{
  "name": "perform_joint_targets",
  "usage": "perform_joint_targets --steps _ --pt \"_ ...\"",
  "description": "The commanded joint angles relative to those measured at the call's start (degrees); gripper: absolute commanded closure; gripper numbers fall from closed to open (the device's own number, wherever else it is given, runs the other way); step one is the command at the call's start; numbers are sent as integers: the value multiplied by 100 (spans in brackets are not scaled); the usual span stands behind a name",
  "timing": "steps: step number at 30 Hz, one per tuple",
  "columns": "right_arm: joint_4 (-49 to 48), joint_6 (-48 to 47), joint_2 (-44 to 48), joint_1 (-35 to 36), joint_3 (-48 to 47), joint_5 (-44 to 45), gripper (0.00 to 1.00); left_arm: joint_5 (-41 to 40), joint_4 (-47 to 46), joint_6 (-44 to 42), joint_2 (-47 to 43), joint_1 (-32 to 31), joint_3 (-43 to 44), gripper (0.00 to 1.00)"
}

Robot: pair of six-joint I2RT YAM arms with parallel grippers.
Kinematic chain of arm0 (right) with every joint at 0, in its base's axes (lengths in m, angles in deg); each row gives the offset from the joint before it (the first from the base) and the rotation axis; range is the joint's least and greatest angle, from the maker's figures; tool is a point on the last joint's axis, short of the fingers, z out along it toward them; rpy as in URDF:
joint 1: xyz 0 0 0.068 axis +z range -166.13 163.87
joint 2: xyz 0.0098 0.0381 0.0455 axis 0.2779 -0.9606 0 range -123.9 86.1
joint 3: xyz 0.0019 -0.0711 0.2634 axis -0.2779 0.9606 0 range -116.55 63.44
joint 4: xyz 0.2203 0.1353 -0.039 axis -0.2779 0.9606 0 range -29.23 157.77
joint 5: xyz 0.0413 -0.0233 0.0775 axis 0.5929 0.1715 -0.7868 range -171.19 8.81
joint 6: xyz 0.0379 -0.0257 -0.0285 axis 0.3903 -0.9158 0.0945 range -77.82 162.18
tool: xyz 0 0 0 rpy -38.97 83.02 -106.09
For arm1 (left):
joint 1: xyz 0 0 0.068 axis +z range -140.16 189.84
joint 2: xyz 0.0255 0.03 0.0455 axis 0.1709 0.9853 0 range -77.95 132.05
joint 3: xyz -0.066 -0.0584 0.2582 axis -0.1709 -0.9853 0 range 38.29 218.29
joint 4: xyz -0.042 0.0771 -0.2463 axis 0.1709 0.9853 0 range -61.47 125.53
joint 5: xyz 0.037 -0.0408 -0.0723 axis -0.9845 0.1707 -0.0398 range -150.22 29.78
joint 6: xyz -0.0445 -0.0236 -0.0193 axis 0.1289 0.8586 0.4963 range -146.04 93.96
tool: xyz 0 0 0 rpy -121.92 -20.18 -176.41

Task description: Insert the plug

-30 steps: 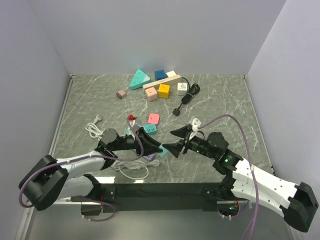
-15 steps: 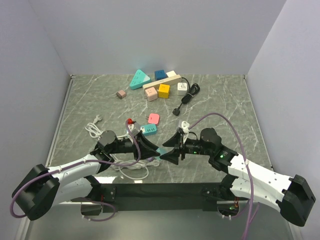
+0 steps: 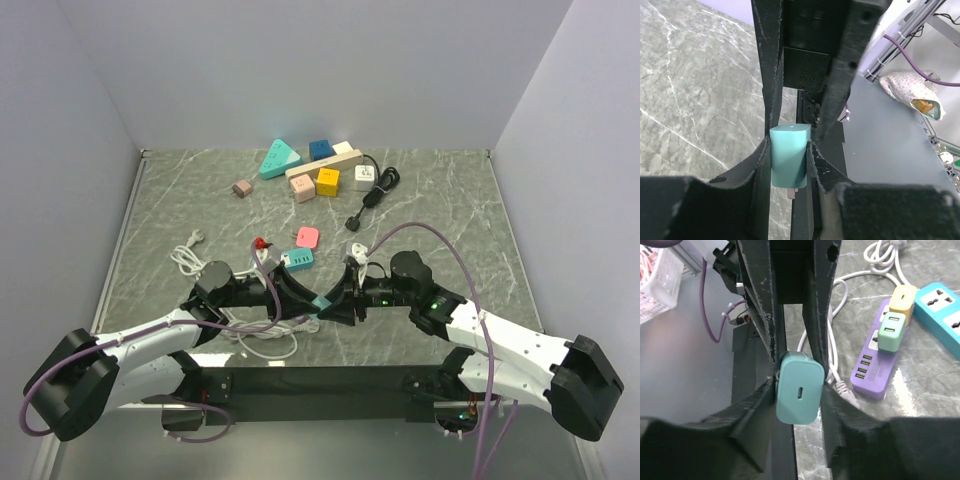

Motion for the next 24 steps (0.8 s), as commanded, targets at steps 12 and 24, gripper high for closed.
perform_joint_targets --steps 12,24 --pt "-878 50 88 -60 -48 960 100 -695 217 -155 -220 -18 54 43" --pt "-668 -99 -1036 -499 -926 2391 100 -4296 2366 328 -1891 342 -174 22"
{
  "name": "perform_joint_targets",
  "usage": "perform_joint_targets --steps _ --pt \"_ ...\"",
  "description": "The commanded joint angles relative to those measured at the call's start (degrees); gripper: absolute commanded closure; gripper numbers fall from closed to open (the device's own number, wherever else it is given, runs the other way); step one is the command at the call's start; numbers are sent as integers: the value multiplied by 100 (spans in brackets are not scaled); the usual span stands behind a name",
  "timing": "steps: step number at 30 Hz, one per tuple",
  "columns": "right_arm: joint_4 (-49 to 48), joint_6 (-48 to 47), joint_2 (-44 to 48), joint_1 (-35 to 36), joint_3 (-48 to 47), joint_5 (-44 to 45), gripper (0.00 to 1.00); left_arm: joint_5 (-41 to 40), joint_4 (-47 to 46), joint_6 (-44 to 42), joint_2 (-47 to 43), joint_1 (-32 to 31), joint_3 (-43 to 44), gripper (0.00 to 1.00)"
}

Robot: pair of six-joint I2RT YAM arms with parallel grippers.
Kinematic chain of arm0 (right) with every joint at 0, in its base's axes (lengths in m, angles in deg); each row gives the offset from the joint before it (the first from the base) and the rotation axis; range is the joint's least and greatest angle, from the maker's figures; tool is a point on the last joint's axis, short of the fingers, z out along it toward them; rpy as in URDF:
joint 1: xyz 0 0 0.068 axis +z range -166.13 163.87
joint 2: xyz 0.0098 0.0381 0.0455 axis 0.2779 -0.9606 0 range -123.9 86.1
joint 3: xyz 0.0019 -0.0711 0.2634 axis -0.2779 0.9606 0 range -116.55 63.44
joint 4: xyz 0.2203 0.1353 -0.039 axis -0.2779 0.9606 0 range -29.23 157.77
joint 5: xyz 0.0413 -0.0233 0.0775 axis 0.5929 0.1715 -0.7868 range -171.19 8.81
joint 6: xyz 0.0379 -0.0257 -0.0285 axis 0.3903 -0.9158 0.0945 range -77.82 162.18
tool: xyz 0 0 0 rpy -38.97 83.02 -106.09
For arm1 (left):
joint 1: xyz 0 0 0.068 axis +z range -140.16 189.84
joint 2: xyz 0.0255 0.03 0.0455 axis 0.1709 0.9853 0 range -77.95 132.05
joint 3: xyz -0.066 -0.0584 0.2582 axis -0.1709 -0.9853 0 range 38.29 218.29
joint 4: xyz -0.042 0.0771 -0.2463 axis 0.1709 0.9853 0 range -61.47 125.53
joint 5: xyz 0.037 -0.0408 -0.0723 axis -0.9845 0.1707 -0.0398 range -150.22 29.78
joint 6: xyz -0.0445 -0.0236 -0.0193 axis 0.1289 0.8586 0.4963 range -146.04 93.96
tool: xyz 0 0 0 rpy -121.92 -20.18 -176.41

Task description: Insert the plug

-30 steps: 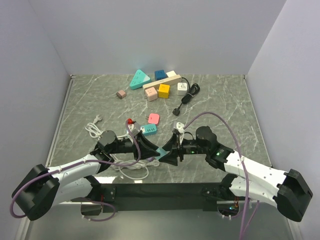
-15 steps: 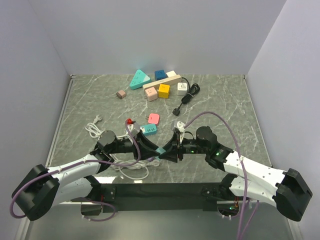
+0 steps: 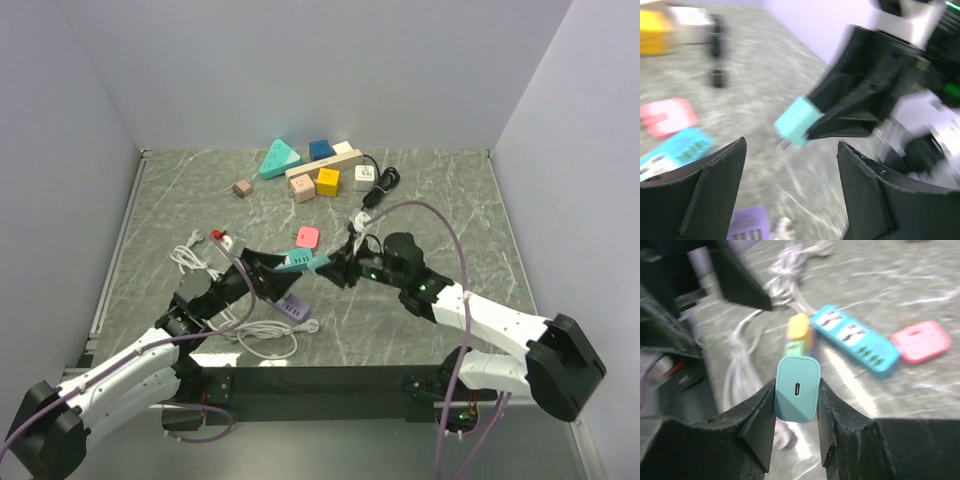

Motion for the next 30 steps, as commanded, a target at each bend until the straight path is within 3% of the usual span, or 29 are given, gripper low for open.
perform_joint_targets --steps 1,4,11,18,30 --pt "-108 -80 -522 -49 -745 957 100 -1797 1102 400 -285 191 -2 21" --pt "-28 -79 -1041 -41 -1142 1345 100 -2582 1850 751 -329 411 42 22" --pt "-54 -88 -1580 -40 -1609 1302 100 -2663 2150 1385 -408 1176 -353 22" --pt "-37 -238 -1492 -49 -1635 1214 100 -2619 1833 1992 91 1853 -661 24" --pt "-257 -387 -1413 -49 -1407 1003 100 -3173 1246 2186 1103 2134 -494 25"
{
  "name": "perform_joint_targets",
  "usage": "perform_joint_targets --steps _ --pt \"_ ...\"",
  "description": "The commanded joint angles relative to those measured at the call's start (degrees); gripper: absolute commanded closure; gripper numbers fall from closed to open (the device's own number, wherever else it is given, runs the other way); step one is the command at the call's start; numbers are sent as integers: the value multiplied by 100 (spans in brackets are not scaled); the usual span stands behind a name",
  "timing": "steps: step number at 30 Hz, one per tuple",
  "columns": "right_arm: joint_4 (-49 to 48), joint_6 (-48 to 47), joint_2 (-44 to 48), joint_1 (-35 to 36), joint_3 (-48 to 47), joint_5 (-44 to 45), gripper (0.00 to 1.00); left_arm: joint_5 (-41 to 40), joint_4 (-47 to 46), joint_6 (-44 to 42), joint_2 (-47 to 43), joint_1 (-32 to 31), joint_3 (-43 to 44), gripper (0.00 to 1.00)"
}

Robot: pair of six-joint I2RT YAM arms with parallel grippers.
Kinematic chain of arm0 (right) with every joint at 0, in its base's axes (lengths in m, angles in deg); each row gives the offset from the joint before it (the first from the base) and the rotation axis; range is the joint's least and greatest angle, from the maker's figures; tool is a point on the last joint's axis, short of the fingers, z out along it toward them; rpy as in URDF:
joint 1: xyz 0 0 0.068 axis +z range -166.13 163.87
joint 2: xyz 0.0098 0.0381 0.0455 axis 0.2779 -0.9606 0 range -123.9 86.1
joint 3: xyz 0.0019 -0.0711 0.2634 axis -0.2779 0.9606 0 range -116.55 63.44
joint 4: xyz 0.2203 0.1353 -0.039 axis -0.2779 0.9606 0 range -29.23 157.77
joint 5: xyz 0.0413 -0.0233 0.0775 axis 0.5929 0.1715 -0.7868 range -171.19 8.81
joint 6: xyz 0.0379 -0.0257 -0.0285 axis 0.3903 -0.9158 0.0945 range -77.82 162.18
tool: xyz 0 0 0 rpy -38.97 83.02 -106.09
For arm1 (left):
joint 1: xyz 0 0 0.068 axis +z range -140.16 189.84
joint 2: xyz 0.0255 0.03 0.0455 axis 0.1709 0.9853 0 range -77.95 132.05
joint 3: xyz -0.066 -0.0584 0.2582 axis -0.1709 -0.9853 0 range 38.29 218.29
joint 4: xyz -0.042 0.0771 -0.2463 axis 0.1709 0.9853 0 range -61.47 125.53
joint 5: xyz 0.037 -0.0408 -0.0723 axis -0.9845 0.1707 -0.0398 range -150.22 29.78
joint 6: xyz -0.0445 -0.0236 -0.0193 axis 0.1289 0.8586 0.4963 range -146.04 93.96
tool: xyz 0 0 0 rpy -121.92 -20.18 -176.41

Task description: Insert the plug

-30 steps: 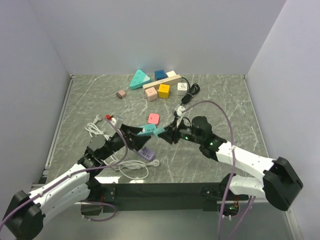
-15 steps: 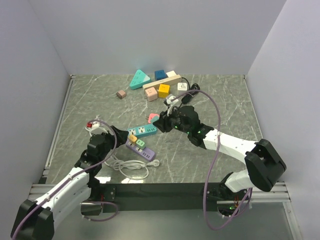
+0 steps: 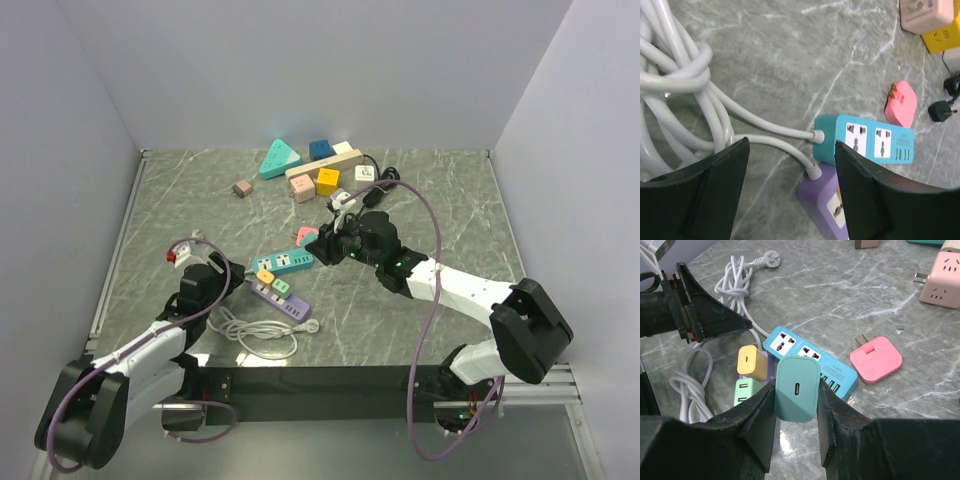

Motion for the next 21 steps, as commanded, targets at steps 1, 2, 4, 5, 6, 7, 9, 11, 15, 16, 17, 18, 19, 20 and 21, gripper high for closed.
perform_joint_targets --steps 1,2,4,5,6,7,9,11,15,16,17,18,19,20,21 --pt "-394 -164 229 -16 -69 -51 100 -246 -532 61 228 139 206 25" --pt "-394 -164 220 -25 -60 -34 100 -212 -585 44 317 165 249 25" --pt "-386 -199 220 -25 -43 10 100 -159 -568 -26 614 280 355 25" --pt "-377 -199 220 -25 -34 28 100 -115 -594 -44 712 306 407 25" --pt "-368 -217 220 -25 -34 37 100 -106 -646 -62 800 358 408 25" --pt "-377 -226 238 -25 -16 63 100 -88 -803 -62 931 385 399 25" --pt "-421 -235 264 -25 10 37 100 7 -936 -79 1073 438 417 26" --pt "-421 -252 238 -43 2 2 100 8 -1007 -97 1353 464 591 26" --pt "-342 -296 45 -86 -77 -24 100 210 -1139 -176 1951 491 917 26" --pt "-359 -270 18 -148 -86 -51 100 280 -1174 -185 2178 491 961 26" --pt "-394 -252 -34 -183 -121 -68 100 298 -1305 -185 2285 491 1014 26" --pt "-386 -243 -87 -218 -156 -121 100 307 -1376 -194 2382 491 1040 26" --pt "-377 -252 -174 -262 -192 -139 100 368 -1446 -203 2566 491 1067 27" --pt "-368 -243 -219 -271 -244 -130 100 404 -1507 -220 2663 491 1163 28" --pt "-351 -252 -280 -289 -279 -104 100 465 -1586 -255 2760 491 1225 30"
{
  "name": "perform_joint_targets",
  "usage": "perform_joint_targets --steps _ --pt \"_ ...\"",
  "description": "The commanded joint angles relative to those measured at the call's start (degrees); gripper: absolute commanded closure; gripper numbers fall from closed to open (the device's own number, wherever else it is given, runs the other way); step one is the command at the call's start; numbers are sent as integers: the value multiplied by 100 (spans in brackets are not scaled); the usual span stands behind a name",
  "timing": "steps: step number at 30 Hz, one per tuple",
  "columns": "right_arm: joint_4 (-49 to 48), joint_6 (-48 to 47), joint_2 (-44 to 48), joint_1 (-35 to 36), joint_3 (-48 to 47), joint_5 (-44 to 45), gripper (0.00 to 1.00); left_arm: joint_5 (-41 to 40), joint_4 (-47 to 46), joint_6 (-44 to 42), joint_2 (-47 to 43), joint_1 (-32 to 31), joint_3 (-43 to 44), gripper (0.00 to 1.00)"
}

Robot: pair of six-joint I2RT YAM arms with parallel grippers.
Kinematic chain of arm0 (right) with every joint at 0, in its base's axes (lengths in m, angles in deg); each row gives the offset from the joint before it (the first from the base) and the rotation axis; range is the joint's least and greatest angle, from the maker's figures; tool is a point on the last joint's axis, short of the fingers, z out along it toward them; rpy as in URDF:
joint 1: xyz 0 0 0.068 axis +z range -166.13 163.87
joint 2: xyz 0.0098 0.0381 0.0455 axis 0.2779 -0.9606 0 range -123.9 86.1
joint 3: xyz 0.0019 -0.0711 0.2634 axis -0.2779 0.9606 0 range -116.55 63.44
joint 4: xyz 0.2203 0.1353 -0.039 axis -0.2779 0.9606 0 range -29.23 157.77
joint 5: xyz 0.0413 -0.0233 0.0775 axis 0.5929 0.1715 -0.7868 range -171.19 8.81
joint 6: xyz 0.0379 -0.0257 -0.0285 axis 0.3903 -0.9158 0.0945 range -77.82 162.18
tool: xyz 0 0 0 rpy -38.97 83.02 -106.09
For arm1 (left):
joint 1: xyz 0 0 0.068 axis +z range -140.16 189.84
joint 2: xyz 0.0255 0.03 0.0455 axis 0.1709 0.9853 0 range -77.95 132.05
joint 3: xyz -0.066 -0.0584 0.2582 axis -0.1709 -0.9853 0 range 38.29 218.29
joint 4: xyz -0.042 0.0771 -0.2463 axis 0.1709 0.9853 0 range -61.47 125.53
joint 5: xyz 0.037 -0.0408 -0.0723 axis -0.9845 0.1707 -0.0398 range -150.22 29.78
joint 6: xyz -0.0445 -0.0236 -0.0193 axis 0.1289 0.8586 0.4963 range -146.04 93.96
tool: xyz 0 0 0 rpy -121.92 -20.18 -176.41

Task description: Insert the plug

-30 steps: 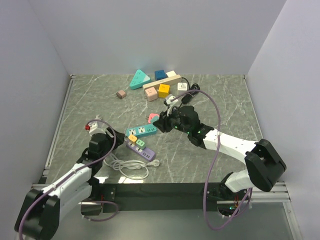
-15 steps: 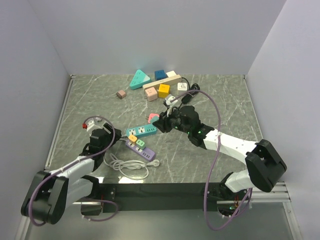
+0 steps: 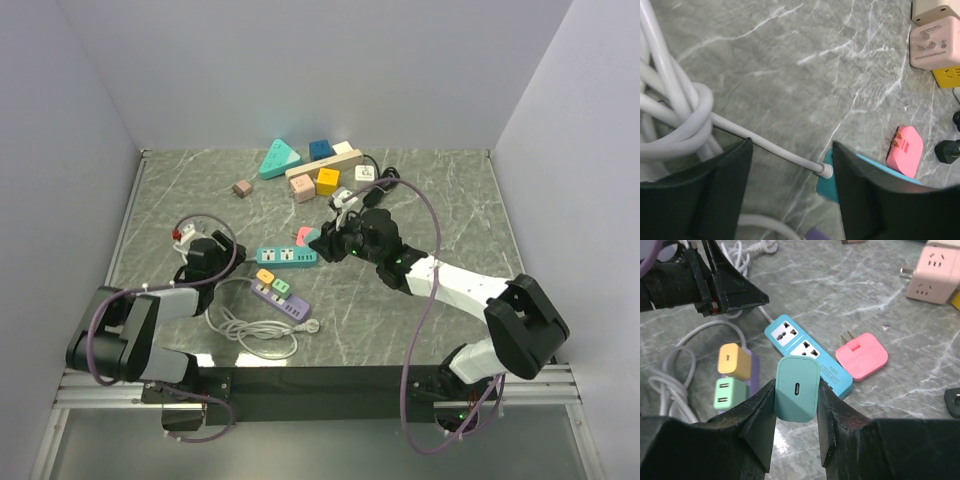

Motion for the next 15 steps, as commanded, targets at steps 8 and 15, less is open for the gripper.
perform_joint_targets --steps 8,15 --pt "-263 -132 -428 -313 -444 -18 100 850 -622 -555 1516 14 1076 68" --pt "167 -771 -894 -463 -892 -325 100 1447 -799 -896 2123 6 1490 91"
